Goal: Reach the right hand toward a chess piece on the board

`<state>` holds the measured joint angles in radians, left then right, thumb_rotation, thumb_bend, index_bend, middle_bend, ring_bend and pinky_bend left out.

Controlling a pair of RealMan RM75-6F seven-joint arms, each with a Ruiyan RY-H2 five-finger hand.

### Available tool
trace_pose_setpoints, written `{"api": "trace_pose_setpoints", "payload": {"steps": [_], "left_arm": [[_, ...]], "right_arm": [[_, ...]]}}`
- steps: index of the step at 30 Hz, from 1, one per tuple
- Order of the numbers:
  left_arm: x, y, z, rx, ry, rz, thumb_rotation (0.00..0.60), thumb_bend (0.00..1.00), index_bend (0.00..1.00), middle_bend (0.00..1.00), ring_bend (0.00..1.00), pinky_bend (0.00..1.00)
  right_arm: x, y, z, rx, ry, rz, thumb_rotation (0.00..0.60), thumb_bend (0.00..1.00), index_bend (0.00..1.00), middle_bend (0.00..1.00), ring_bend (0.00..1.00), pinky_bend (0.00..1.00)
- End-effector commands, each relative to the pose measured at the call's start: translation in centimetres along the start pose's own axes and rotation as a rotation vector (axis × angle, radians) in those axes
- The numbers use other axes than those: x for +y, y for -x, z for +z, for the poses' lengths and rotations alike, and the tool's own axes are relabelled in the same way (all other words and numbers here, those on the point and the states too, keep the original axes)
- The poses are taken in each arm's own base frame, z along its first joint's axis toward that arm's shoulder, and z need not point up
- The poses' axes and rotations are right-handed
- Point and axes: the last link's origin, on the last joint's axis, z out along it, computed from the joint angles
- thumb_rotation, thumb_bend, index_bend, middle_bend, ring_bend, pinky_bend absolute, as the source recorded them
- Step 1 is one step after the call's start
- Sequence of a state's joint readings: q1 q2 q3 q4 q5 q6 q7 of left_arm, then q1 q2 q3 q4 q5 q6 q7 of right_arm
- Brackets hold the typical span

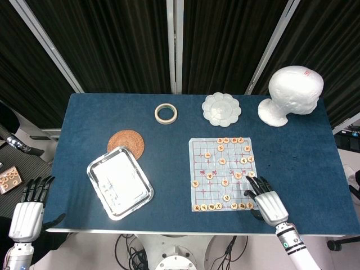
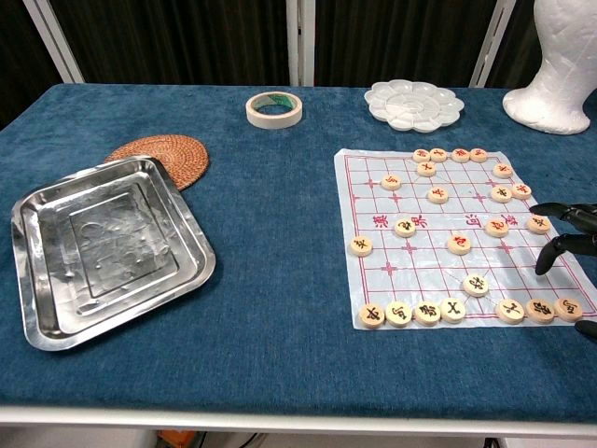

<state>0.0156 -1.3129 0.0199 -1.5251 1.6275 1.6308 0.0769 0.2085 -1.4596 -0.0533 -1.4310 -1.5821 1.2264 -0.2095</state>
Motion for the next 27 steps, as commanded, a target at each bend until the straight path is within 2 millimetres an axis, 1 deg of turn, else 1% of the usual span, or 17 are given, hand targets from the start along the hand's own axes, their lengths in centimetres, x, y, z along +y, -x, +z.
{"api": "trace_pose_setpoints", "payload": {"steps": [1,4,8,13,27], "left_arm": [[0.00,-0.04,0.01,0.001,0.001,0.000,0.600,0.10,0.04,0.07,0.00,0.01],[-0.02,-0.05,-0.02,0.001,-0.001,0.000,0.600,0.10,0.04,0.07,0.00,0.01],[-0.08,-0.01,-0.07,-0.001,-0.003,0.001,0.600,0.11,0.04,0.07,0.00,0.01],[-0.13,-0.03,-0.06,0.000,-0.003,0.001,0.600,0.11,0.04,0.07,0.00,0.01],[-0.25,0.01,0.01,-0.001,-0.004,-0.001,0.600,0.11,0.04,0.07,0.00,0.00]], "right_arm": [[-0.01,0.05,0.07,0.000,0.000,0.002,0.600,0.17,0.39,0.00,0.00,0.00],[-0.06,0.14,0.17,-0.005,-0.004,0.003,0.600,0.18,0.40,0.00,0.00,0.00],[-0.10,0.14,0.30,-0.003,-0.005,0.005,0.600,0.23,0.44,0.00,0.00,0.00],[-0.07,0.26,0.31,-0.011,-0.005,0.007,0.600,0.23,0.47,0.00,0.00,0.00],[0.37,0.27,0.36,-0.011,0.014,0.007,0.600,0.23,0.47,0.00,0.00,0.00]]}}
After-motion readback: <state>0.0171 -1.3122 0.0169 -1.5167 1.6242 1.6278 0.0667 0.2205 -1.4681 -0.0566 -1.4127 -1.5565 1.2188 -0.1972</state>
